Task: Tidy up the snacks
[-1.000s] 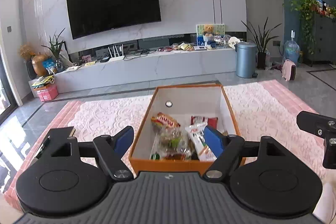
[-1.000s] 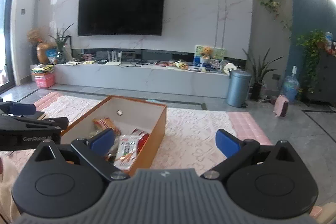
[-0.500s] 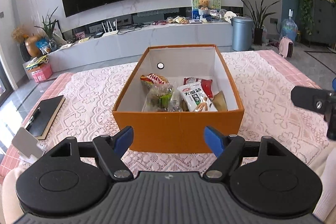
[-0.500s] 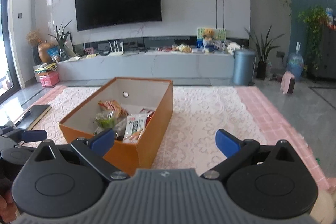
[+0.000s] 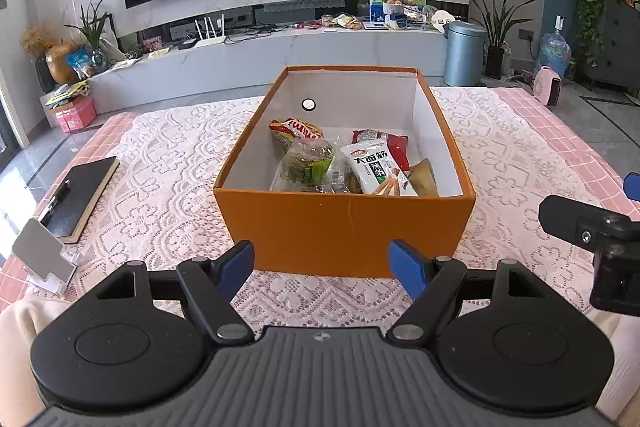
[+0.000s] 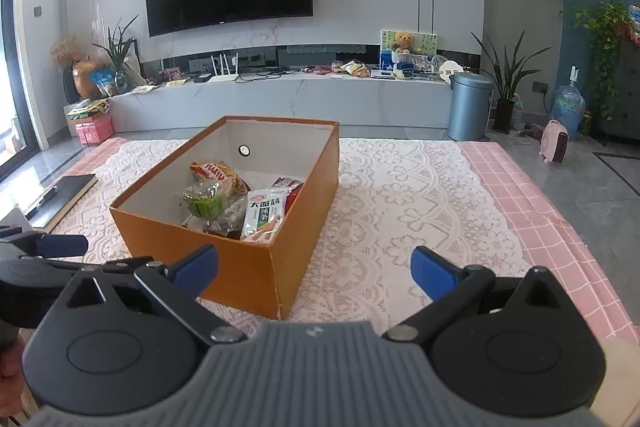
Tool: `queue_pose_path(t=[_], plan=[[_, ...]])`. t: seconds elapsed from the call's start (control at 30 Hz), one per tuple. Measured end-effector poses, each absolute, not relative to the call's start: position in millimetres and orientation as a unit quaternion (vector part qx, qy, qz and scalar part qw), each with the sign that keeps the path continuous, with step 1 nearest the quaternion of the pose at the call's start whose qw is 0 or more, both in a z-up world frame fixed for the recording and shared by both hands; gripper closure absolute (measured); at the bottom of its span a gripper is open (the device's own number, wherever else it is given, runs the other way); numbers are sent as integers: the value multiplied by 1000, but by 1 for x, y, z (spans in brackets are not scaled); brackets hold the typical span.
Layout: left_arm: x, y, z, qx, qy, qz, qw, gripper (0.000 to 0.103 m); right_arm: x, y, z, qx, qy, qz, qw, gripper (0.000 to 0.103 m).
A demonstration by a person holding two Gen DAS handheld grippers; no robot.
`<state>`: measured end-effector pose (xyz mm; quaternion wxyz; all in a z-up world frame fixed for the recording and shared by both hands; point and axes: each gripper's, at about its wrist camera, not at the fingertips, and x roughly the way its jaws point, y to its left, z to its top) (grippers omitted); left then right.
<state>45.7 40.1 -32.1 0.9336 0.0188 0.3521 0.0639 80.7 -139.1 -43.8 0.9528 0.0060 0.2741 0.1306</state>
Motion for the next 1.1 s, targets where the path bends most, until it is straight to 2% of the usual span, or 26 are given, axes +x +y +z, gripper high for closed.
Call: queue_pose_path(t=[1.1], plan=[[47, 40, -32, 23, 352, 64, 933, 13, 80, -140, -49, 7, 277, 131, 952, 4]])
